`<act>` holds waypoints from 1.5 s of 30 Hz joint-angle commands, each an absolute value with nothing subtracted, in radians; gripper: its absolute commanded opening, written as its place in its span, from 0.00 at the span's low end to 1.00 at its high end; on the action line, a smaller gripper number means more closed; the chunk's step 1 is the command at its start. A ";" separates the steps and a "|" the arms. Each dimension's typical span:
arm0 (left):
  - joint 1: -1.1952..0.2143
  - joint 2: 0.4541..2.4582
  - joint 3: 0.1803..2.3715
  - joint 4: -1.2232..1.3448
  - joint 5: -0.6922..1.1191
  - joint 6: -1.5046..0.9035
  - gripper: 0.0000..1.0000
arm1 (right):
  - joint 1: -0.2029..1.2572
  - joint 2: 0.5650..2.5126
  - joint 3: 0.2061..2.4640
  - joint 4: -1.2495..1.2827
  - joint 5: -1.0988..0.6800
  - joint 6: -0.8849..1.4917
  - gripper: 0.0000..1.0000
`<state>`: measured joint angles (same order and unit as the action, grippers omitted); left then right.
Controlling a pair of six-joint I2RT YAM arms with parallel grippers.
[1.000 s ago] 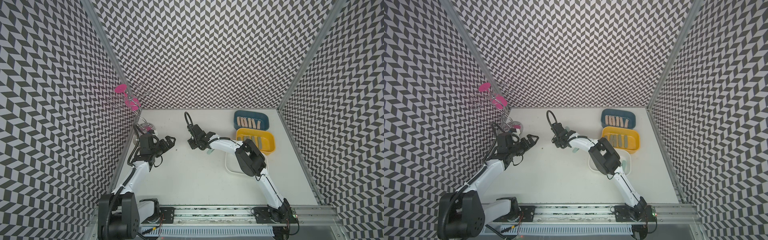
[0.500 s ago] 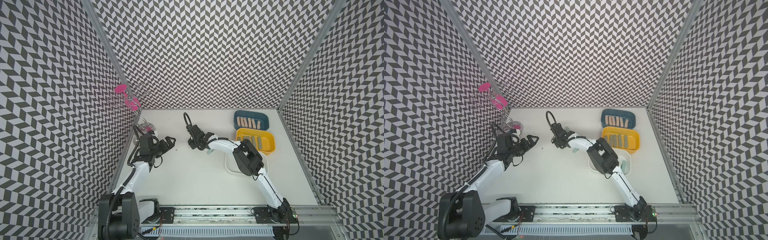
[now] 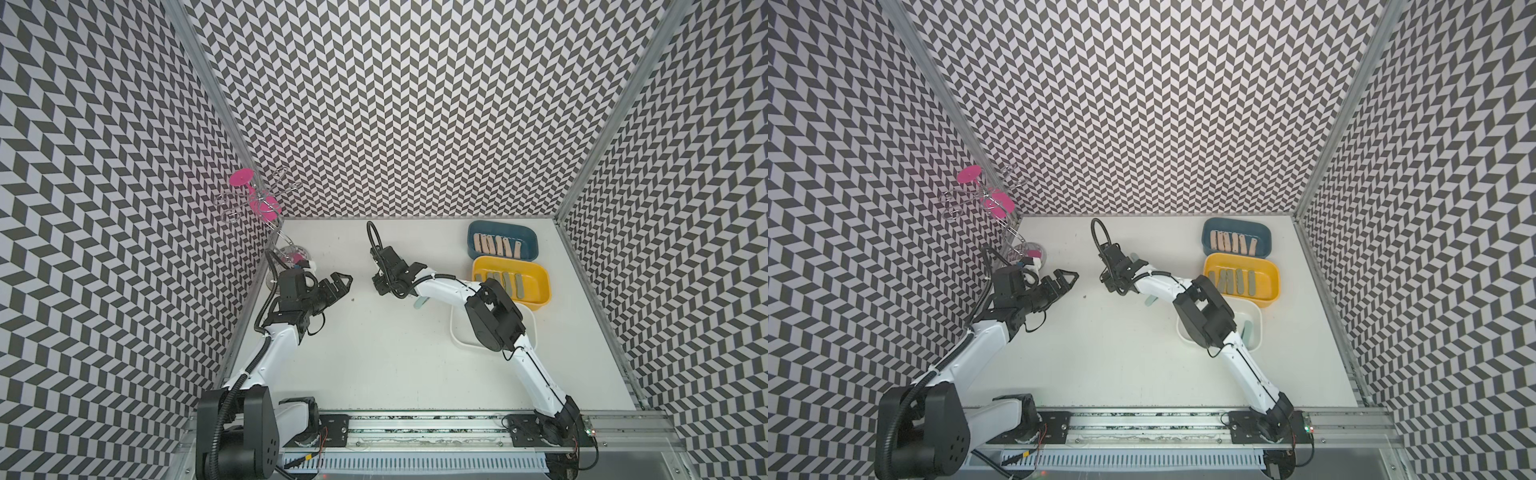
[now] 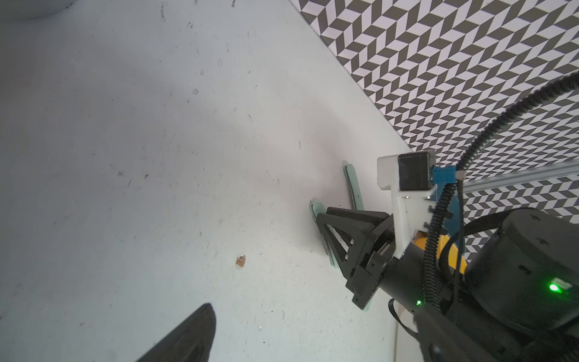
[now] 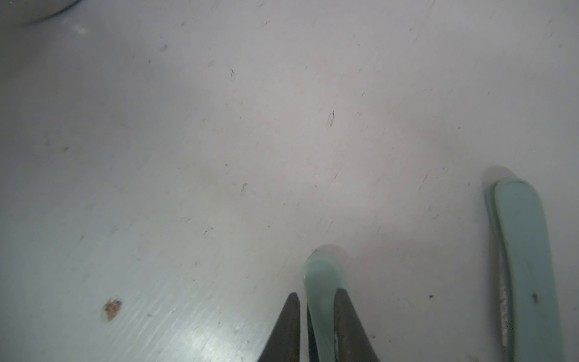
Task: Place the fruit knives into the storage box by color
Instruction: Pick up the fruit knife from the center of the board.
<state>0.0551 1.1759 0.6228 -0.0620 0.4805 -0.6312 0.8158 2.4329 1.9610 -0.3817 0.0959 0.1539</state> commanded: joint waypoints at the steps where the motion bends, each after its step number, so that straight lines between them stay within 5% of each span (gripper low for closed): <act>1: 0.060 1.163 0.614 -0.023 0.508 -0.647 1.00 | 0.820 2.354 1.947 -0.366 0.051 0.199 0.20; 3: 0.060 1.162 0.612 -0.021 0.512 -0.648 1.00 | 0.820 2.330 1.919 -0.340 0.041 0.206 0.22; 9: 0.060 1.152 0.606 -0.019 0.517 -0.650 1.00 | 0.815 2.345 1.904 -0.316 0.116 0.177 0.51; 16: 0.060 1.149 0.603 -0.017 0.522 -0.649 1.00 | 0.808 2.429 1.954 -0.345 0.125 0.107 0.55; 24: 0.060 1.139 0.607 -0.028 0.519 -0.646 1.00 | 0.798 2.487 1.997 -0.364 0.107 0.077 0.46; 37: 0.060 1.132 0.614 -0.038 0.511 -0.649 1.00 | 0.780 2.490 1.986 -0.411 0.047 0.085 0.18; 45: 0.054 1.133 0.617 -0.033 0.512 -0.657 1.00 | 0.756 2.405 1.942 -0.387 -0.039 0.139 0.15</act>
<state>0.0547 1.1511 0.6117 -0.0456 0.5110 -0.6487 0.7624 2.4592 1.9732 -0.3687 -0.0021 0.1074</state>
